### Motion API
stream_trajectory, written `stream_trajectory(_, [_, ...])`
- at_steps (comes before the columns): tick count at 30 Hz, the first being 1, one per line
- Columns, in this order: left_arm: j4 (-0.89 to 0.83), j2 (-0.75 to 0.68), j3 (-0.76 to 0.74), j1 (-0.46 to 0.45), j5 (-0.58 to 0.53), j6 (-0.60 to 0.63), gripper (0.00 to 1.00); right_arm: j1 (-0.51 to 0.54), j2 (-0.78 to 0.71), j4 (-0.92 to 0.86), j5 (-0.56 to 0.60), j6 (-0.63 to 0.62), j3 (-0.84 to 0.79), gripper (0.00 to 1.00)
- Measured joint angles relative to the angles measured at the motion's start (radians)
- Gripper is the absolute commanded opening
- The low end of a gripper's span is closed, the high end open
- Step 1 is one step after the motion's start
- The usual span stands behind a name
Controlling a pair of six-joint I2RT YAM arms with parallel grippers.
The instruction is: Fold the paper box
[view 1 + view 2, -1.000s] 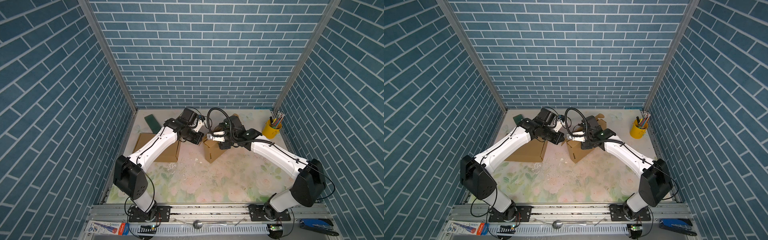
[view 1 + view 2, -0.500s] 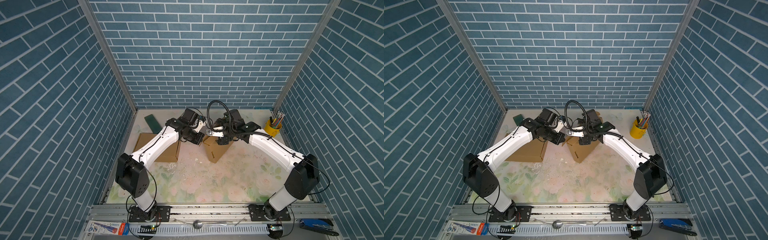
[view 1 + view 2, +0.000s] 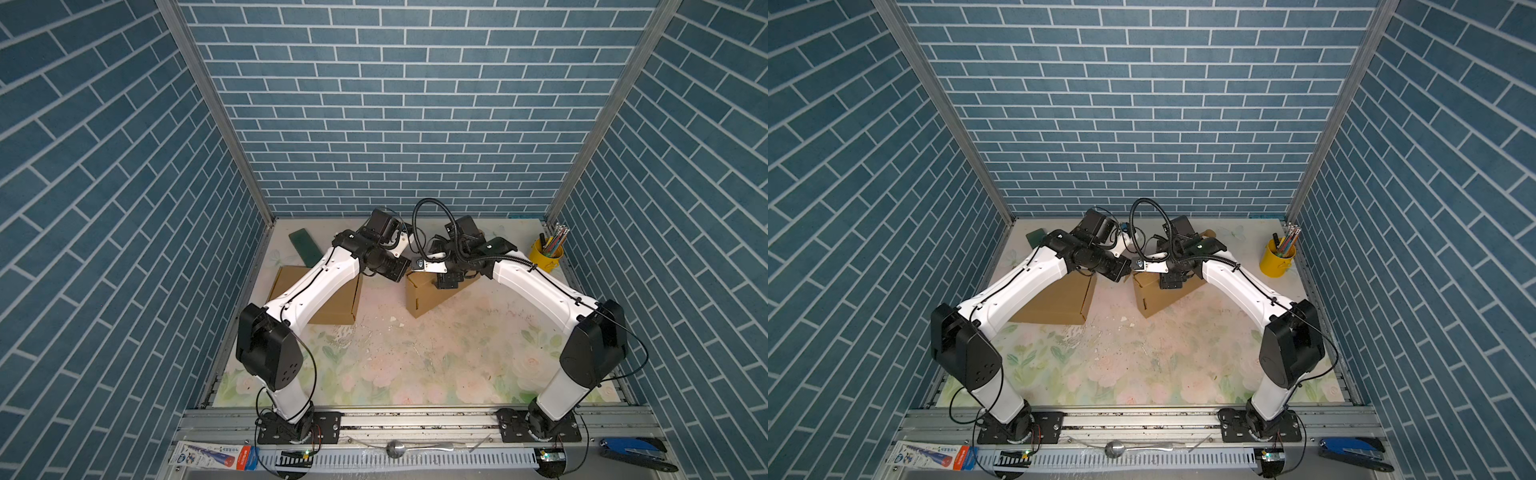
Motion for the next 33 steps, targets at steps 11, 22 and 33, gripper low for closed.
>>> stream_trajectory(11, [0.002,0.034,0.030,0.000,-0.030,0.039,0.00,-0.027,0.000,-0.019,0.008,0.016,-0.001,0.87])
stream_trajectory(22, [0.009,0.035,0.043,0.000,-0.036,0.051,0.00,-0.077,0.039,-0.043,0.034,0.027,0.000,0.90])
stream_trajectory(33, [0.012,0.035,0.043,0.008,-0.040,0.043,0.01,-0.095,0.077,-0.060,0.035,0.082,0.004,0.67])
